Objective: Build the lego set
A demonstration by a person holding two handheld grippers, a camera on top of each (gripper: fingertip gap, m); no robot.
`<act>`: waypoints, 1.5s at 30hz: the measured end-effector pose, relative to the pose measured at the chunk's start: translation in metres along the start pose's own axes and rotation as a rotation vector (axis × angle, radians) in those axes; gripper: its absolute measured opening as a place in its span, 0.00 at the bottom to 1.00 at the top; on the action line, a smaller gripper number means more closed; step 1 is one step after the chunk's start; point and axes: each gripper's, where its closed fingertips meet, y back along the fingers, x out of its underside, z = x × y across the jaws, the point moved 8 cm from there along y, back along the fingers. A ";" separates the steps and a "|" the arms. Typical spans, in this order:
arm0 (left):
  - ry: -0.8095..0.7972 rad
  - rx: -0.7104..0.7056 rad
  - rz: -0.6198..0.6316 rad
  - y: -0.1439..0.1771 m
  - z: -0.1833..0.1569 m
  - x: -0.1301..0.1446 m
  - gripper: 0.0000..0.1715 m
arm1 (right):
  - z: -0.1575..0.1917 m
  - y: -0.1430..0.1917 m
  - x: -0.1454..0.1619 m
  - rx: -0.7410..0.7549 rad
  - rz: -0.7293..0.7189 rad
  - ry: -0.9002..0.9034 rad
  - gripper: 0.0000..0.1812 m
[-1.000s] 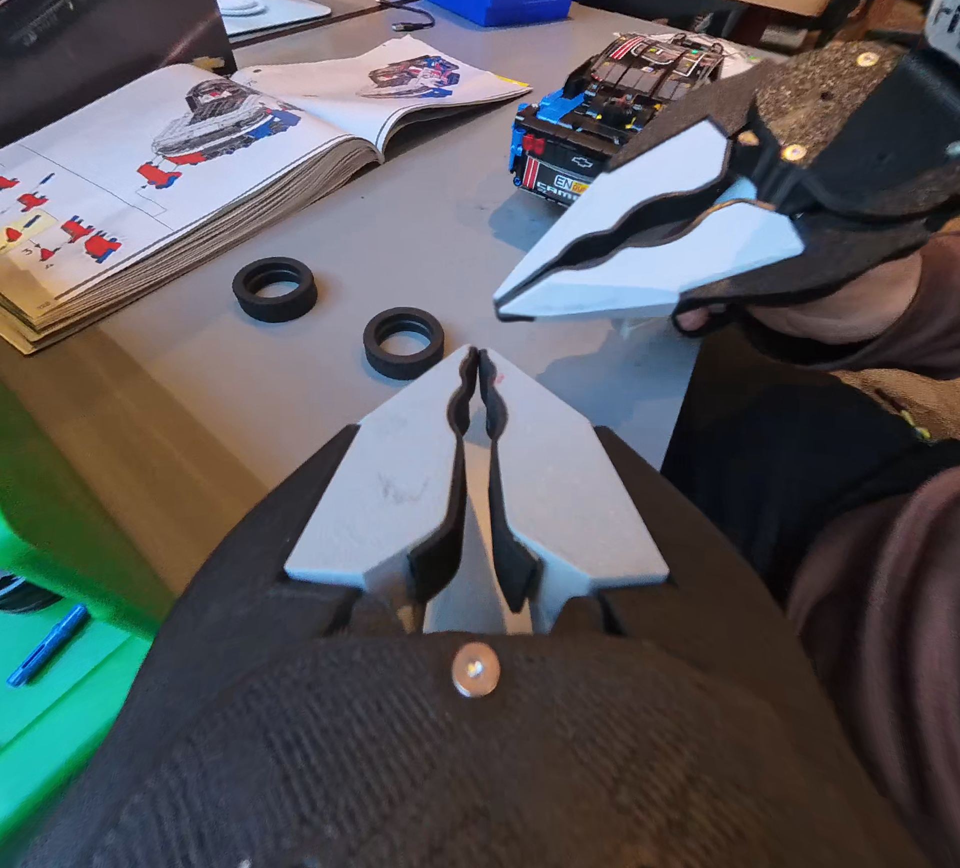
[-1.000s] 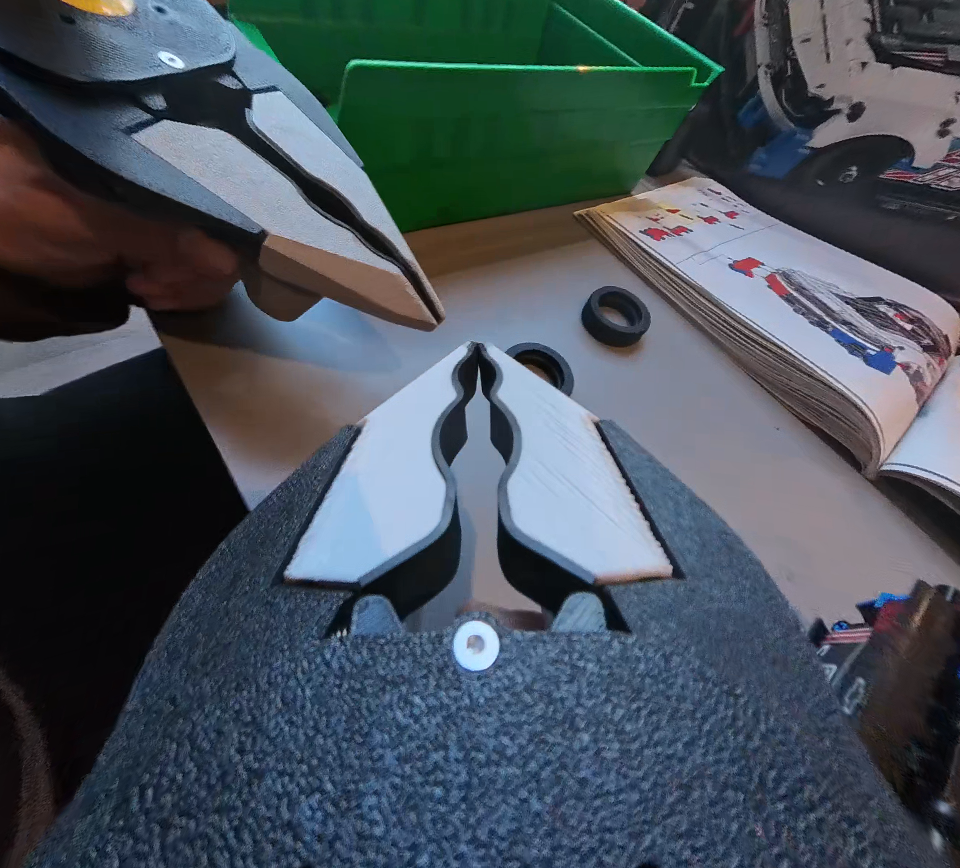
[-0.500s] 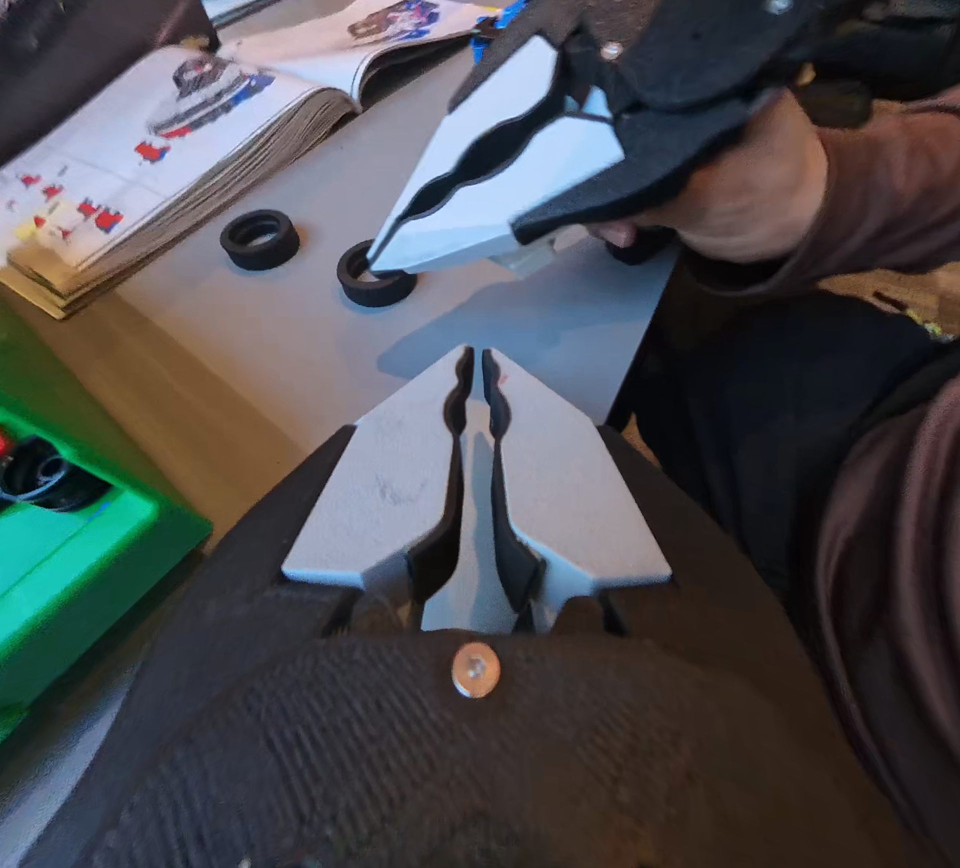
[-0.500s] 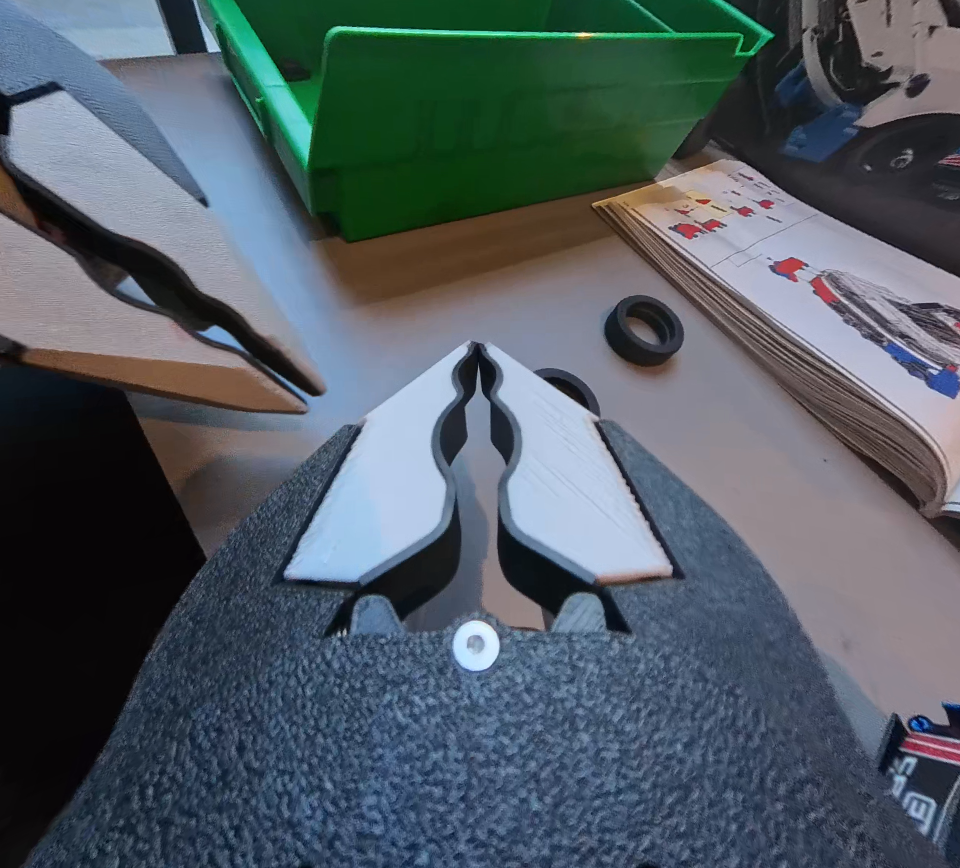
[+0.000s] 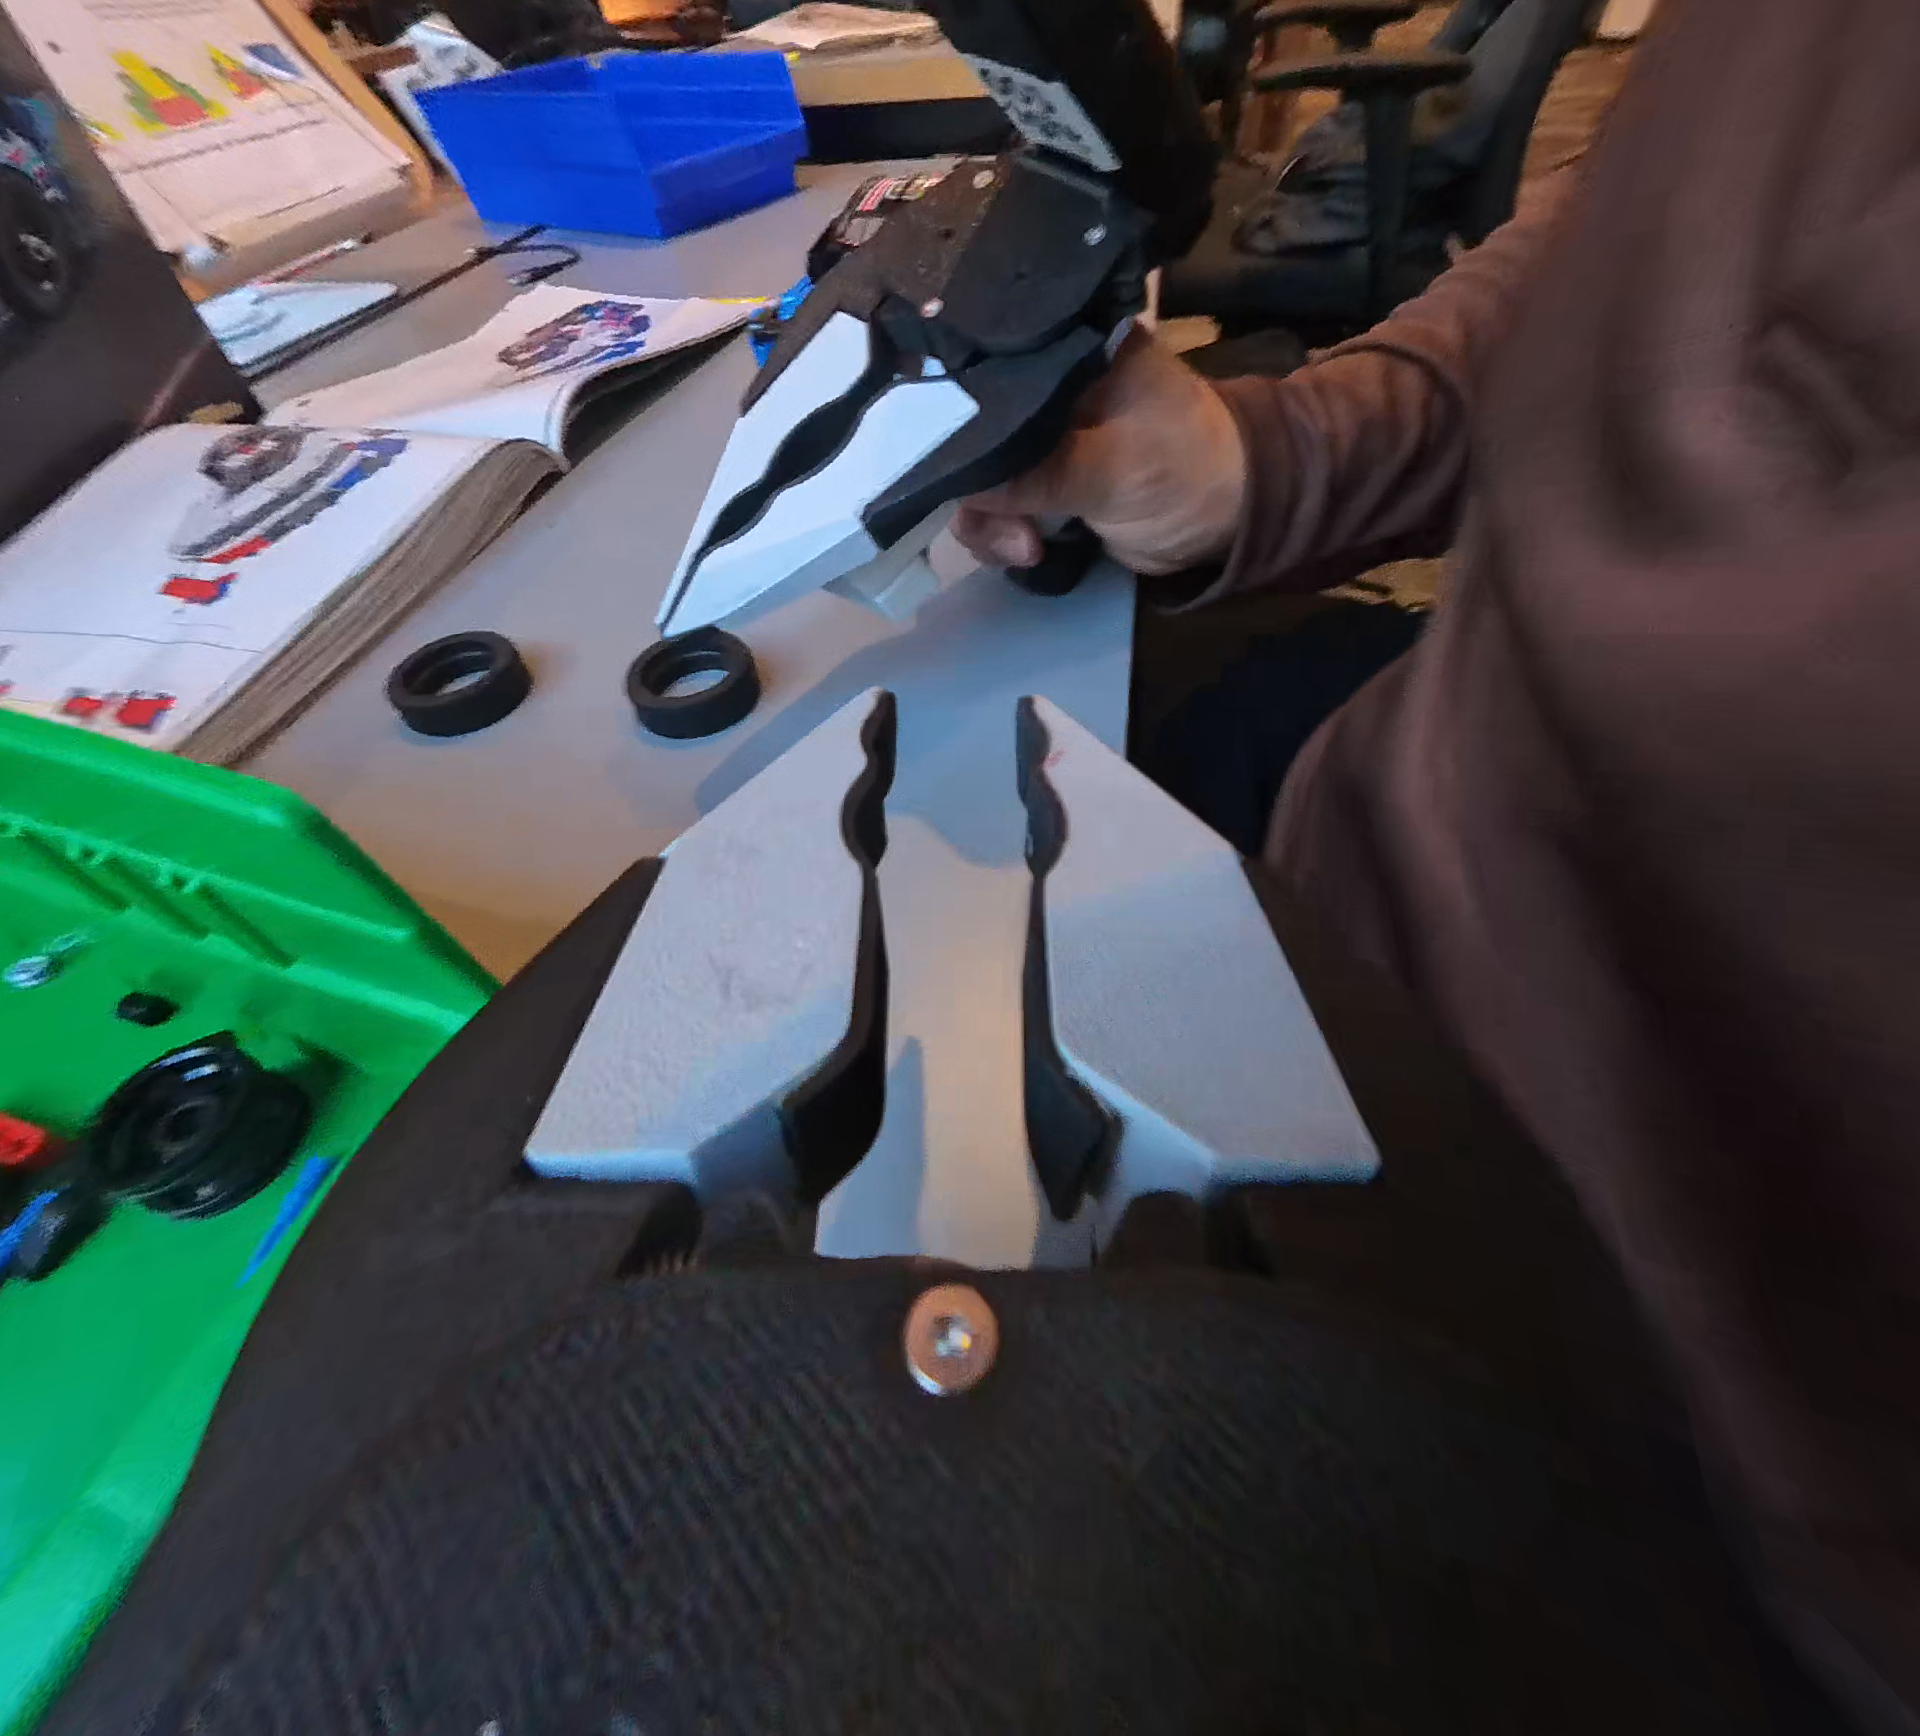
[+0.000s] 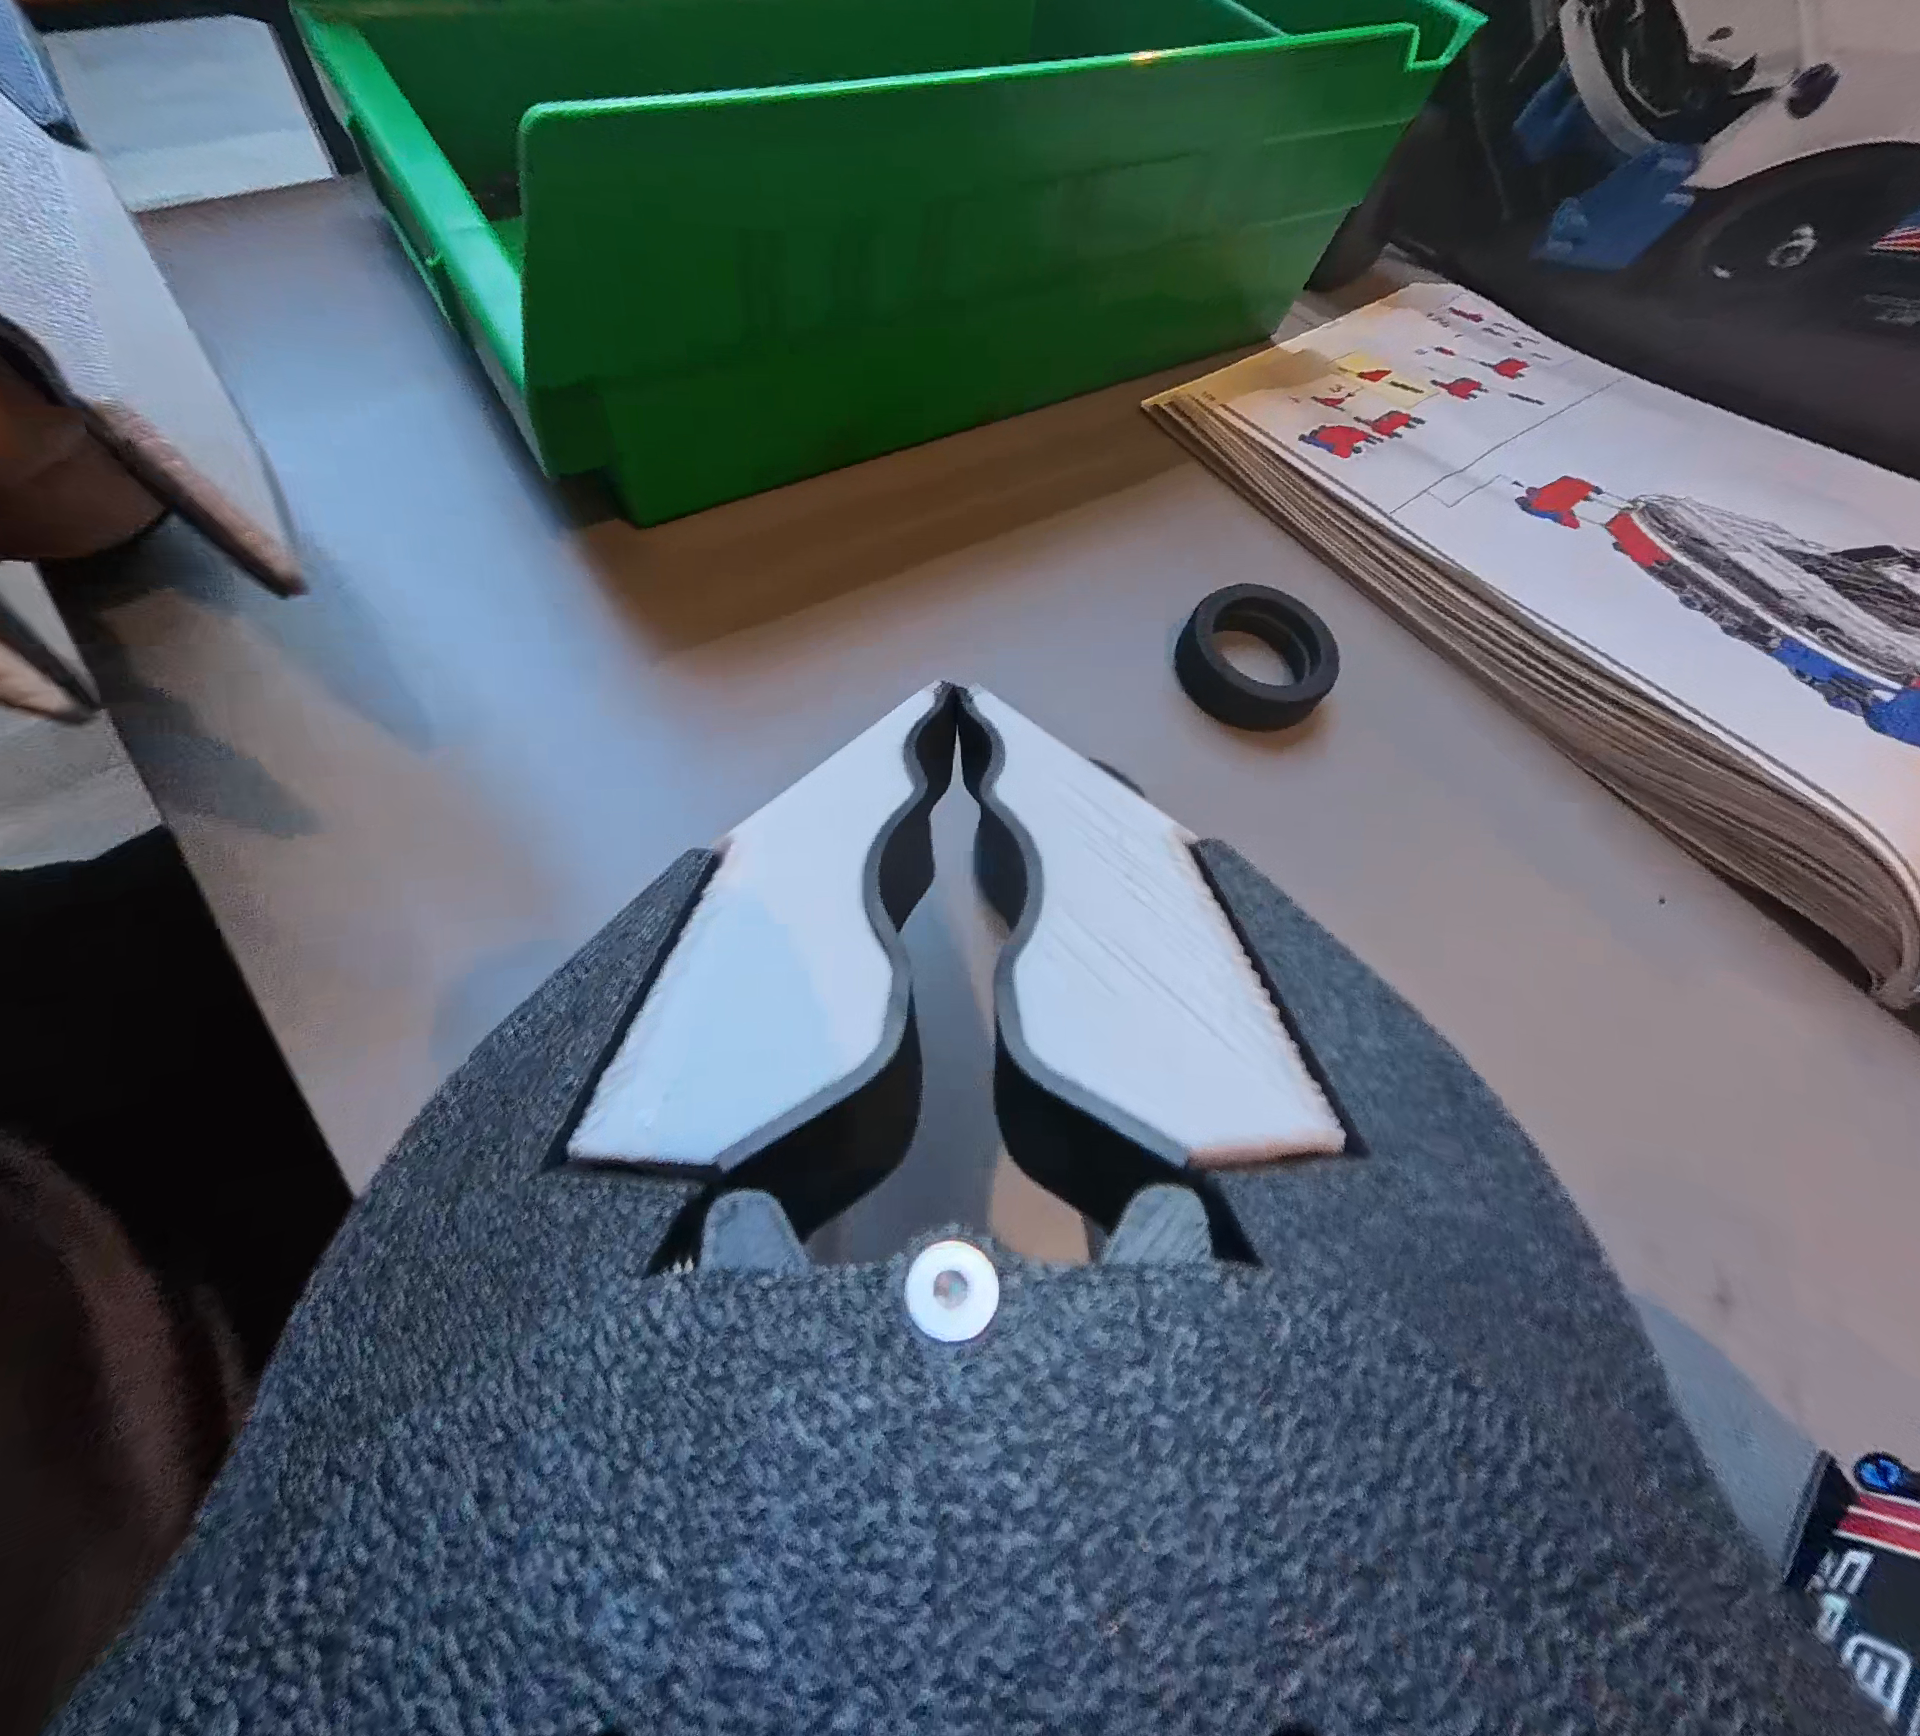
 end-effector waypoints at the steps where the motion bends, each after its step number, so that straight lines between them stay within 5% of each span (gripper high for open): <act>1: 0.029 0.029 -0.002 -0.001 0.002 0.000 0.13 | -0.001 -0.001 0.000 0.010 0.003 0.003 0.00; 6: 0.121 0.120 0.020 -0.004 0.007 0.002 0.16 | 0.000 0.000 -0.003 0.013 -0.039 0.022 0.00; 17: 0.164 0.006 -0.012 0.001 0.006 -0.003 0.18 | 0.006 0.007 -0.006 -0.015 -0.107 0.057 0.00; 22: 0.213 -0.367 0.079 0.049 0.061 -0.033 0.25 | 0.003 0.008 -0.007 -0.038 -0.114 0.027 0.05; 26: 0.205 -0.497 0.424 0.068 0.135 -0.046 0.24 | 0.002 0.007 -0.007 -0.048 -0.110 0.014 0.06; 31: 0.069 -0.180 0.757 0.021 0.186 -0.014 0.22 | 0.003 0.006 -0.007 -0.039 -0.105 0.021 0.06; 33: 0.044 -0.153 0.912 0.011 0.197 0.006 0.25 | 0.002 0.007 -0.007 -0.038 -0.114 0.012 0.06; 45: 0.063 0.016 1.029 -0.010 0.220 0.033 0.16 | 0.003 0.013 -0.009 -0.095 -0.164 0.004 0.06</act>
